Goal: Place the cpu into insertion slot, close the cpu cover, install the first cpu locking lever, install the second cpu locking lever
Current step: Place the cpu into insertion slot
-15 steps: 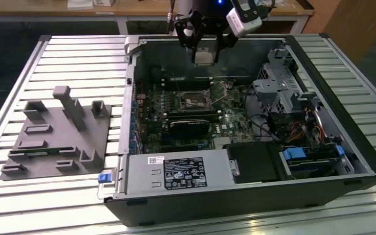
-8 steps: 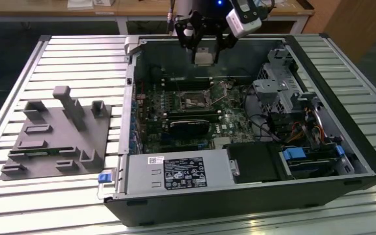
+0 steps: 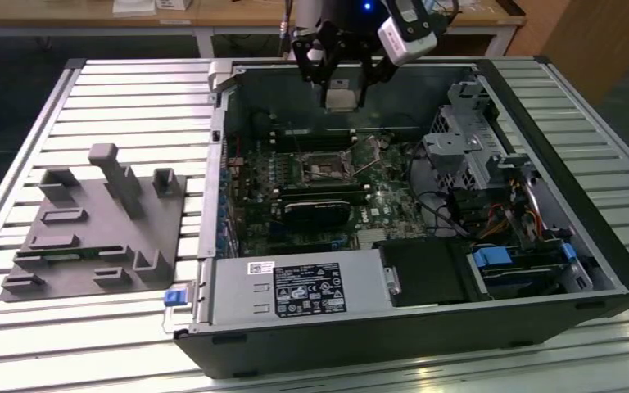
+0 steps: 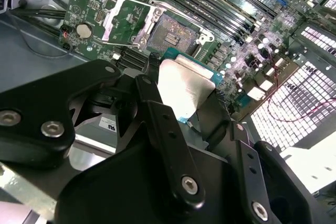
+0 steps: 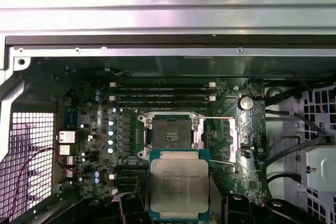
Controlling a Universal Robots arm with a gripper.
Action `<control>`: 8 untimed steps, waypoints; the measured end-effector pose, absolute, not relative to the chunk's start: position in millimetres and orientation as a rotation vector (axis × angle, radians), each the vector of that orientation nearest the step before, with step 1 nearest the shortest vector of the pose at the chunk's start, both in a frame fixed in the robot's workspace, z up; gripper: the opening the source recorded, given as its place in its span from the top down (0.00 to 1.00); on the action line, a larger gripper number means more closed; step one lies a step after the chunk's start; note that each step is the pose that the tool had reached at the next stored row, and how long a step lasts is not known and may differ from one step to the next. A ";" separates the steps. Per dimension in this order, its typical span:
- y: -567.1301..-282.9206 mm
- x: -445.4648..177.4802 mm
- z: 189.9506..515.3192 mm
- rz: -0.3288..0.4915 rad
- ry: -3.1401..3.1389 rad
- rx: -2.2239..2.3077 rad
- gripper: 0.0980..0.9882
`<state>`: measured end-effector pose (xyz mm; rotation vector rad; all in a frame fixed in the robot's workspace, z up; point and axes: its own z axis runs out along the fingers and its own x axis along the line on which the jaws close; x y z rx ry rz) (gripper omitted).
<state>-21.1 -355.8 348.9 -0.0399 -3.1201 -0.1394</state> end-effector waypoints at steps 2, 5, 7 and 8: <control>-355.8 -21.1 348.1 -0.139 -3.120 -0.040 0.51; -355.8 -21.1 346.1 -0.140 -3.120 -0.040 0.51; -355.8 -21.1 344.3 -0.139 -3.120 -0.040 0.51; -355.8 -21.1 343.2 -0.139 -3.120 -0.040 0.51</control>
